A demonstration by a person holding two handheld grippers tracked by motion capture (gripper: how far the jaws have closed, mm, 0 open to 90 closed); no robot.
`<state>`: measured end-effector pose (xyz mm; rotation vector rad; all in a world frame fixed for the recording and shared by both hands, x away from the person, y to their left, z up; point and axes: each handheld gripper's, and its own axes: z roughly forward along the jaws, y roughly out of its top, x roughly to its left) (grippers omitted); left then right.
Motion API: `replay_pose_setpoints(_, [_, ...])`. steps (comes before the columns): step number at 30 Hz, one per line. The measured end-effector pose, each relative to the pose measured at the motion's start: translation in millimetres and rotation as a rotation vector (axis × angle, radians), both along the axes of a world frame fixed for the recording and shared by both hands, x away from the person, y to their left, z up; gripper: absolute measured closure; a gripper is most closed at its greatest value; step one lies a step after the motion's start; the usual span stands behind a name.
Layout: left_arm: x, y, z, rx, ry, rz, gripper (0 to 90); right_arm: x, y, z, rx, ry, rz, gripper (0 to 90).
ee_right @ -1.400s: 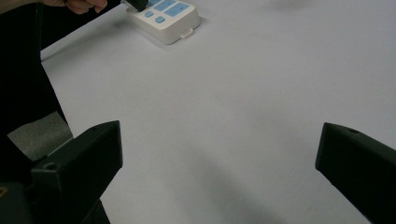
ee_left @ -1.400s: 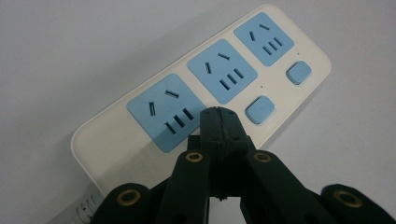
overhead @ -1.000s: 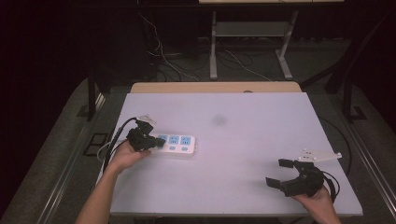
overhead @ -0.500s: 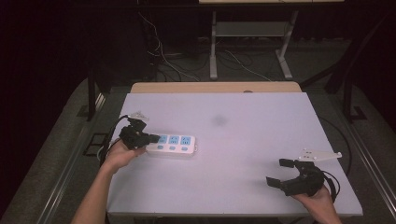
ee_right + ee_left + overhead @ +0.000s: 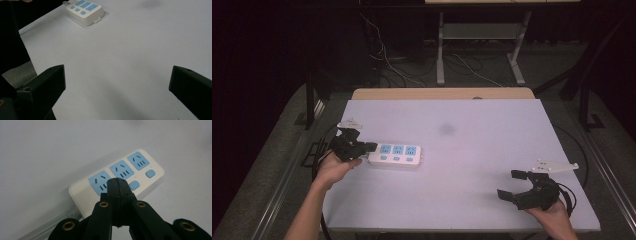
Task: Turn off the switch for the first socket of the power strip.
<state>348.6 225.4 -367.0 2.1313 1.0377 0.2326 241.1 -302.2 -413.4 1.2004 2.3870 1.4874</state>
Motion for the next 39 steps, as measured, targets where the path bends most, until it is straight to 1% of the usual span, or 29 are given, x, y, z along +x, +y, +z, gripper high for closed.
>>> replay_pose_setpoints(4, [-6.0,2.4,4.9,-0.010,-0.020,0.008,89.3,0.2,-0.4,-0.2,0.002,0.001,-0.001,0.4])
replay_pose_setpoints(11, [-23.3,6.6,12.1,-0.074,-0.069,0.028,89.3,-0.1,0.0,-0.1,0.002,0.000,-0.002,0.4])
replay_pose_setpoints(15, [-31.8,8.6,13.5,-0.099,-0.097,0.043,89.3,-0.1,0.5,-0.1,0.001,-0.001,-0.001,0.4])
replay_pose_setpoints(17, [-34.5,9.2,14.4,-0.109,-0.111,0.050,89.2,-0.4,0.4,-0.1,0.001,-0.001,-0.002,0.4])
replay_pose_setpoints(22, [-42.9,9.1,15.8,-0.155,-0.144,0.064,89.2,-0.1,0.1,-0.1,0.002,-0.001,-0.004,0.4])
replay_pose_setpoints(25, [-47.7,8.1,16.2,-0.167,-0.161,0.065,89.2,-0.1,0.2,-0.2,0.000,-0.001,-0.003,0.4])
replay_pose_setpoints(32, [-59.4,4.9,13.8,-0.210,-0.195,0.066,89.1,-0.6,-0.6,0.1,0.004,-0.002,-0.007,0.4])
replay_pose_setpoints(37, [-68.8,0.6,5.8,-0.248,-0.210,0.060,88.1,-0.8,-0.5,0.1,0.003,-0.003,-0.006,0.4])
replay_pose_setpoints(39, [-71.5,-1.0,2.2,-0.257,-0.207,0.050,87.9,-0.9,-0.4,0.0,0.004,-0.001,-0.006,0.4])
